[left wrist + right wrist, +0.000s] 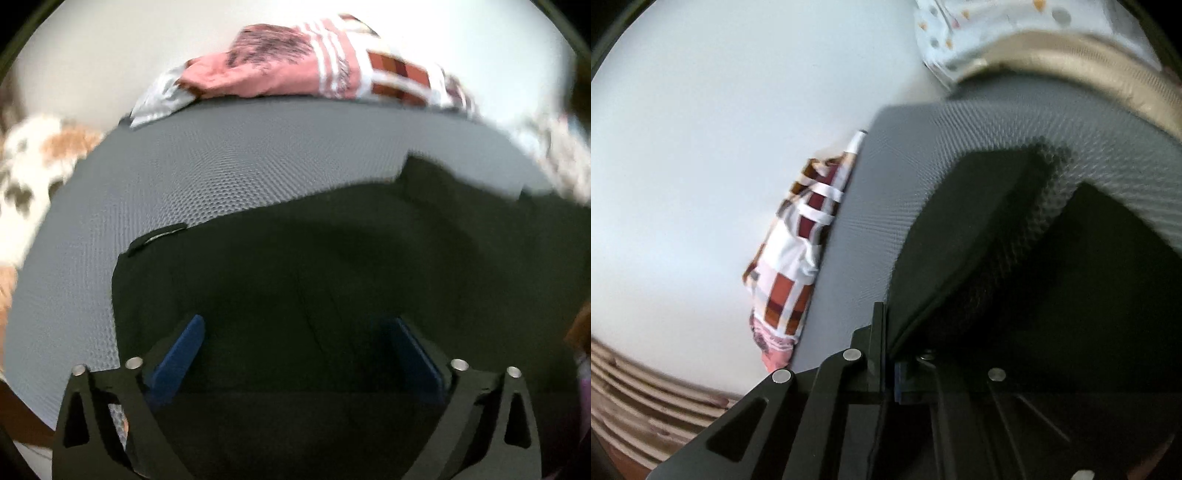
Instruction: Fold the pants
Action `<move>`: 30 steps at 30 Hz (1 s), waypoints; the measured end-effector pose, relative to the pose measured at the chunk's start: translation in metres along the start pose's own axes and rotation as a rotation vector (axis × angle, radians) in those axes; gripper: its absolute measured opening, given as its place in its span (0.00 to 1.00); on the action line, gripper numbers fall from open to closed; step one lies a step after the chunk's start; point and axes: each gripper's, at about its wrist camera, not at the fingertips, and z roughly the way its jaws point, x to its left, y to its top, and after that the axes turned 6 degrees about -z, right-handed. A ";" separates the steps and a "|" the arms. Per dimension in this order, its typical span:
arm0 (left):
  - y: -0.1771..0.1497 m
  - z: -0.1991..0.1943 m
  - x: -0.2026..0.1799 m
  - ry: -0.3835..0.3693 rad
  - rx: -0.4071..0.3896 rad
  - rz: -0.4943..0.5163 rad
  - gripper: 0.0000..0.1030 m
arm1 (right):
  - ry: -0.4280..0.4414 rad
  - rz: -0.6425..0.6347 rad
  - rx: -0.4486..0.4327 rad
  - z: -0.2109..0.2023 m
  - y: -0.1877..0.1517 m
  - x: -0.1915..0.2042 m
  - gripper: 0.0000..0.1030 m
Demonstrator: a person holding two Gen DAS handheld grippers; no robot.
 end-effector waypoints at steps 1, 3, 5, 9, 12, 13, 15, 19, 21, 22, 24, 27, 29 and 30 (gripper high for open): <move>0.000 0.001 0.000 0.007 -0.006 0.001 1.00 | -0.005 0.000 -0.009 -0.011 -0.004 0.002 0.05; 0.001 0.001 0.005 -0.008 -0.016 -0.030 1.00 | -0.018 -0.001 -0.016 -0.032 -0.013 0.000 0.04; 0.002 0.002 0.009 -0.024 -0.015 -0.038 1.00 | -0.036 0.015 -0.009 -0.049 -0.027 -0.009 0.04; 0.004 0.003 0.011 -0.043 -0.010 -0.028 1.00 | -0.074 0.076 0.023 -0.052 -0.044 -0.038 0.04; 0.004 0.003 0.012 -0.051 -0.011 -0.030 1.00 | -0.054 0.171 0.040 -0.048 -0.051 -0.064 0.05; 0.004 0.003 0.012 -0.050 -0.011 -0.029 1.00 | -0.035 0.211 0.028 -0.047 -0.053 -0.074 0.05; 0.004 0.003 0.012 -0.050 -0.009 -0.025 1.00 | 0.003 0.246 0.017 -0.054 -0.055 -0.084 0.05; 0.005 0.003 0.013 -0.055 -0.007 -0.023 1.00 | 0.013 0.256 -0.001 -0.069 -0.050 -0.090 0.07; 0.006 0.004 0.013 -0.057 -0.007 -0.020 1.00 | 0.012 0.250 0.004 -0.072 -0.047 -0.090 0.07; 0.007 0.004 0.013 -0.057 -0.007 -0.018 1.00 | -0.010 0.239 0.017 -0.073 -0.046 -0.089 0.07; 0.008 0.005 0.014 -0.058 -0.004 -0.018 1.00 | 0.006 0.233 0.029 -0.068 -0.046 -0.085 0.07; 0.010 0.004 0.017 -0.085 0.000 -0.039 1.00 | 0.053 0.238 0.036 -0.067 -0.049 -0.079 0.19; 0.012 0.001 0.024 -0.127 -0.006 -0.089 1.00 | 0.085 0.203 0.043 -0.066 -0.055 -0.067 0.47; 0.013 -0.001 0.027 -0.143 -0.009 -0.111 1.00 | 0.087 0.174 0.054 -0.064 -0.059 -0.058 0.56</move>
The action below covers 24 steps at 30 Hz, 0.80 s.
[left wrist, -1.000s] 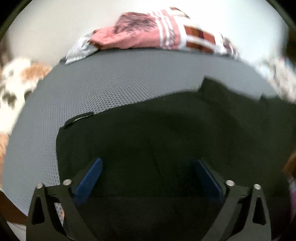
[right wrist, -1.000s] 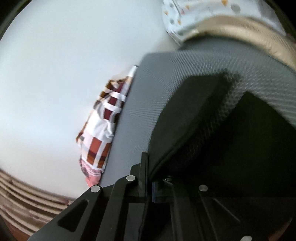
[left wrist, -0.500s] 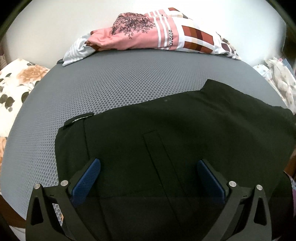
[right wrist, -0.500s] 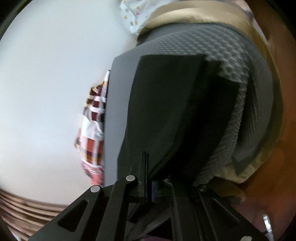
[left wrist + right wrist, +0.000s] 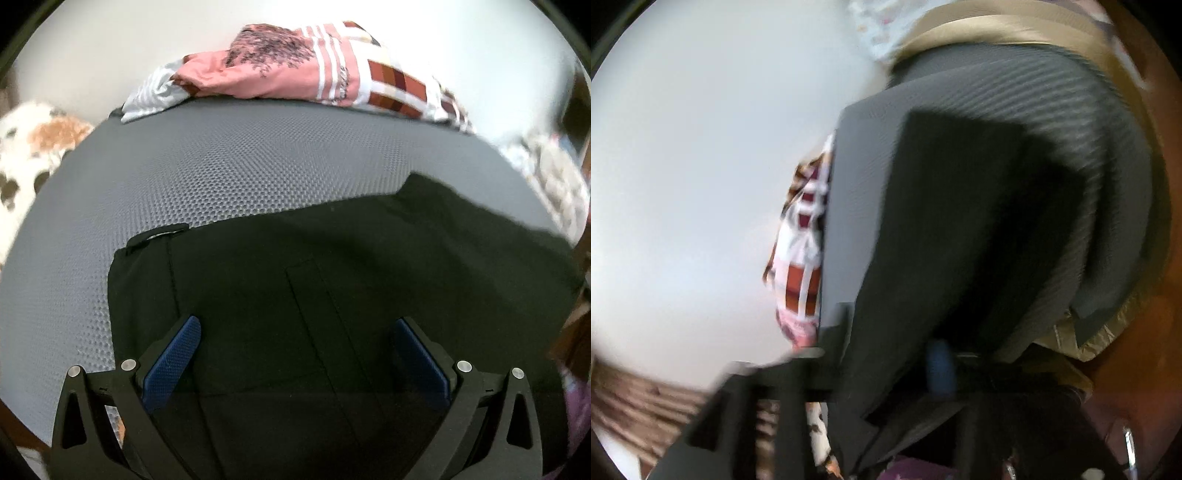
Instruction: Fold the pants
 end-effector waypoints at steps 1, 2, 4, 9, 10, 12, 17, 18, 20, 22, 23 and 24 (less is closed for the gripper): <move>0.002 -0.002 0.004 -0.025 -0.006 -0.037 1.00 | 0.003 -0.028 0.016 0.005 -0.006 0.009 0.56; 0.003 -0.004 0.007 -0.038 -0.008 -0.059 1.00 | 0.018 -0.049 0.045 0.013 -0.013 0.016 0.56; 0.005 -0.008 0.012 -0.071 -0.011 -0.110 1.00 | 0.024 -0.075 0.095 0.030 -0.025 0.026 0.51; 0.016 -0.042 0.022 -0.018 -0.147 -0.126 1.00 | -0.086 -0.066 0.158 0.053 -0.039 0.014 0.06; 0.020 -0.050 0.026 0.018 -0.189 -0.124 1.00 | -0.091 -0.060 0.151 0.053 -0.041 0.011 0.05; 0.028 -0.060 0.039 0.114 -0.246 -0.114 1.00 | -0.087 -0.052 0.142 0.051 -0.042 0.010 0.05; 0.044 -0.044 0.057 0.164 -0.211 -0.075 1.00 | -0.110 -0.081 0.140 0.053 -0.042 0.016 0.06; 0.044 -0.040 0.056 0.151 -0.187 -0.064 1.00 | -0.111 -0.074 0.139 0.052 -0.042 0.015 0.06; 0.039 -0.039 0.048 0.153 -0.171 -0.039 1.00 | -0.107 -0.062 0.140 0.051 -0.042 0.015 0.07; 0.029 -0.047 0.044 0.110 -0.177 -0.015 1.00 | -0.115 -0.070 0.144 0.049 -0.043 0.015 0.08; 0.026 -0.048 0.044 0.092 -0.157 -0.012 1.00 | -0.120 -0.070 0.146 0.050 -0.043 0.015 0.08; 0.024 -0.047 0.047 0.091 -0.132 -0.013 1.00 | -0.123 -0.067 0.147 0.052 -0.043 0.015 0.08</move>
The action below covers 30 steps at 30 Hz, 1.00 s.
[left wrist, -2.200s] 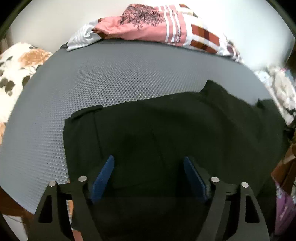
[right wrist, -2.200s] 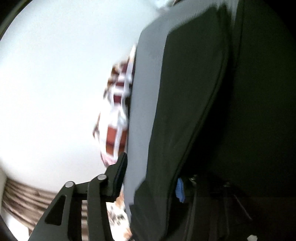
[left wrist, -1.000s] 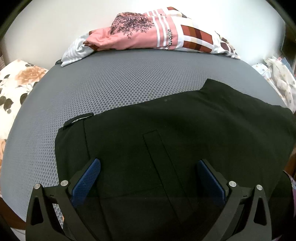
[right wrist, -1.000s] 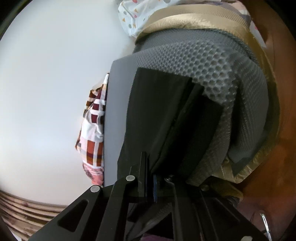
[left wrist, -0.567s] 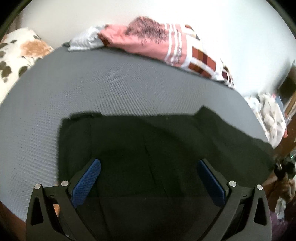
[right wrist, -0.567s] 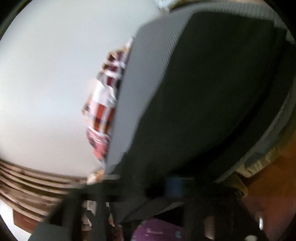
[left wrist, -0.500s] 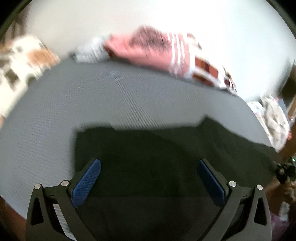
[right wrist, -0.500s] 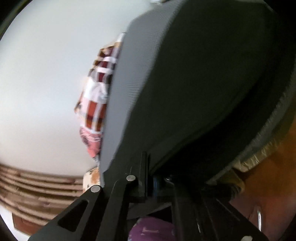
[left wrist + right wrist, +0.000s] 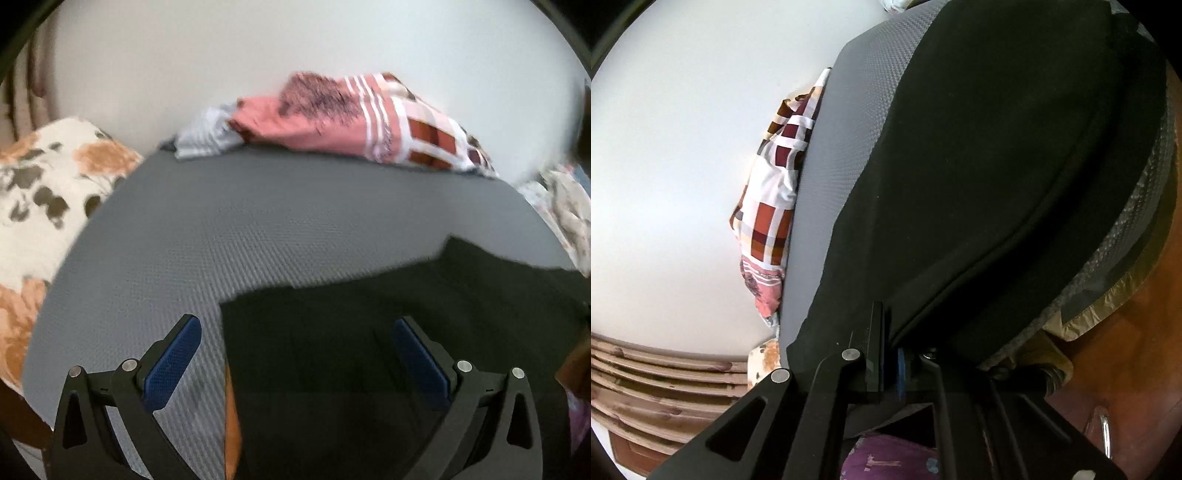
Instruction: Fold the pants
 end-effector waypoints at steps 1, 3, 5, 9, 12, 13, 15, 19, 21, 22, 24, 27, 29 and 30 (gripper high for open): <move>-0.002 -0.001 0.003 0.009 0.012 -0.006 1.00 | 0.001 0.005 0.000 0.001 0.000 0.000 0.08; -0.001 0.002 0.017 -0.020 0.037 -0.049 1.00 | 0.000 0.009 0.004 0.004 0.001 0.001 0.08; 0.002 0.017 0.038 -0.158 0.144 -0.150 1.00 | -0.010 0.004 0.006 0.005 0.001 0.004 0.08; 0.002 0.048 0.041 -0.286 0.312 -0.115 1.00 | -0.006 0.021 0.007 0.004 0.001 0.002 0.08; 0.008 0.055 0.028 -0.271 0.376 -0.029 0.99 | -0.004 0.028 0.004 0.003 0.000 0.000 0.08; 0.009 0.055 0.025 -0.267 0.383 -0.015 0.99 | -0.003 0.029 0.003 0.003 0.000 0.000 0.08; 0.007 0.055 0.013 -0.186 0.368 0.079 0.89 | 0.001 0.037 -0.001 0.003 -0.001 -0.002 0.07; 0.012 0.052 0.013 -0.134 0.310 0.062 0.62 | 0.012 0.053 -0.007 0.003 -0.002 -0.006 0.06; 0.014 0.053 0.017 -0.137 0.289 0.026 0.58 | 0.012 0.049 -0.008 0.003 -0.002 -0.006 0.06; 0.014 0.054 0.017 -0.136 0.285 0.021 0.57 | 0.010 0.044 -0.009 0.003 -0.002 -0.005 0.06; 0.016 0.055 0.019 -0.135 0.280 0.013 0.54 | 0.002 0.031 -0.010 0.004 -0.003 -0.002 0.06; 0.023 0.058 0.030 -0.122 0.282 -0.009 0.45 | -0.008 -0.016 -0.001 0.010 -0.003 0.008 0.08; 0.027 0.062 0.038 -0.099 0.274 -0.015 0.44 | -0.007 -0.043 0.011 0.020 -0.002 0.017 0.08; 0.030 0.064 0.040 -0.080 0.266 -0.009 0.44 | 0.000 -0.043 0.017 0.024 -0.002 0.019 0.08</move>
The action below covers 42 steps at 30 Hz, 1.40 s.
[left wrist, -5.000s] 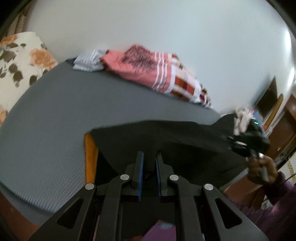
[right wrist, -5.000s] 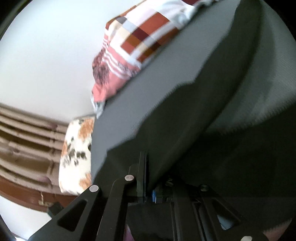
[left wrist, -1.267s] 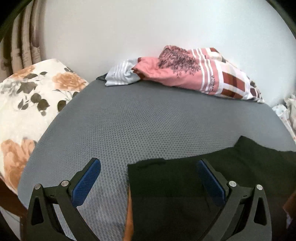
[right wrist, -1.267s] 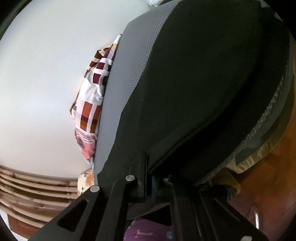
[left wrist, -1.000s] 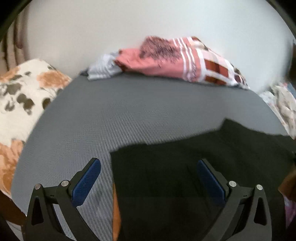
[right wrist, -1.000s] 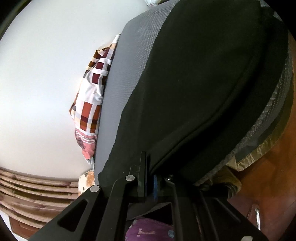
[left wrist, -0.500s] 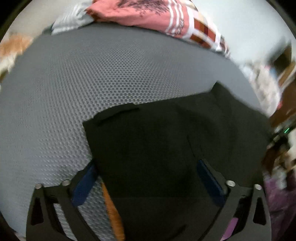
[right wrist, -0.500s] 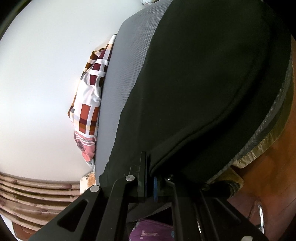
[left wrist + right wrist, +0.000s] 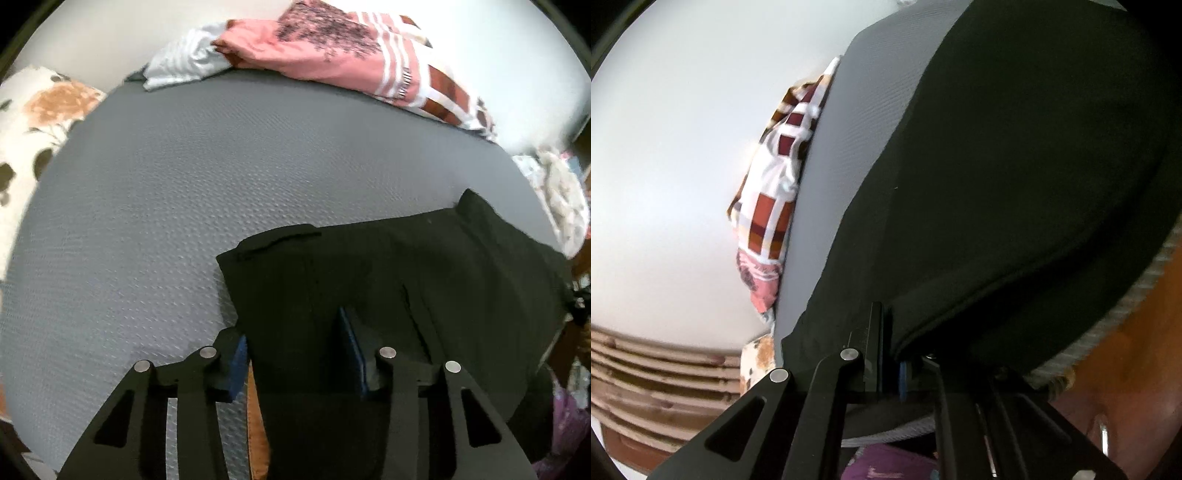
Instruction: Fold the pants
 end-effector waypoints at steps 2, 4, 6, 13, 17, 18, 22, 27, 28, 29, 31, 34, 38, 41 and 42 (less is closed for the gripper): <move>0.006 0.001 0.010 0.021 -0.011 -0.014 0.44 | 0.008 -0.004 0.009 0.012 0.001 0.005 0.07; 0.012 0.001 0.021 0.050 -0.026 -0.034 0.44 | 0.028 -0.016 0.020 0.025 0.001 0.013 0.07; 0.019 -0.001 0.032 0.100 -0.047 -0.046 0.43 | 0.046 -0.029 0.037 0.040 0.002 0.022 0.07; 0.018 -0.014 0.052 0.223 -0.090 -0.026 0.43 | 0.101 -0.072 0.101 0.078 -0.009 0.043 0.04; 0.011 -0.046 0.034 0.256 -0.178 -0.013 0.46 | 0.134 -0.041 0.097 0.067 -0.012 0.035 0.07; 0.011 -0.052 0.031 0.254 -0.198 -0.020 0.47 | 0.126 -0.048 0.090 0.064 -0.013 0.035 0.06; -0.005 -0.082 0.009 0.090 -0.224 -0.067 0.59 | 0.077 -0.068 0.075 0.057 -0.017 0.037 0.03; -0.036 -0.068 -0.035 0.072 -0.152 0.030 0.77 | 0.029 -0.102 0.071 0.042 -0.022 0.039 0.03; -0.042 -0.061 -0.039 0.079 -0.133 0.051 0.77 | 0.006 -0.112 0.074 0.042 -0.021 0.036 0.02; -0.047 -0.050 -0.041 0.090 -0.096 0.067 0.77 | 0.021 -0.078 0.082 0.043 -0.019 0.027 0.01; -0.053 -0.036 -0.041 0.097 -0.053 0.057 0.77 | 0.087 -0.032 0.092 0.042 -0.017 0.021 0.10; -0.059 -0.027 -0.034 0.060 -0.028 -0.001 0.77 | 0.140 -0.047 0.110 0.040 -0.020 0.033 0.24; -0.064 -0.027 -0.038 0.069 -0.042 -0.005 0.77 | 0.208 -0.035 0.154 0.059 -0.033 0.046 0.40; -0.064 -0.028 -0.038 0.066 -0.046 -0.005 0.80 | 0.228 -0.052 0.187 0.078 -0.046 0.058 0.38; -0.063 -0.027 -0.036 0.064 -0.046 -0.003 0.80 | 0.225 -0.068 0.189 0.083 -0.049 0.063 0.37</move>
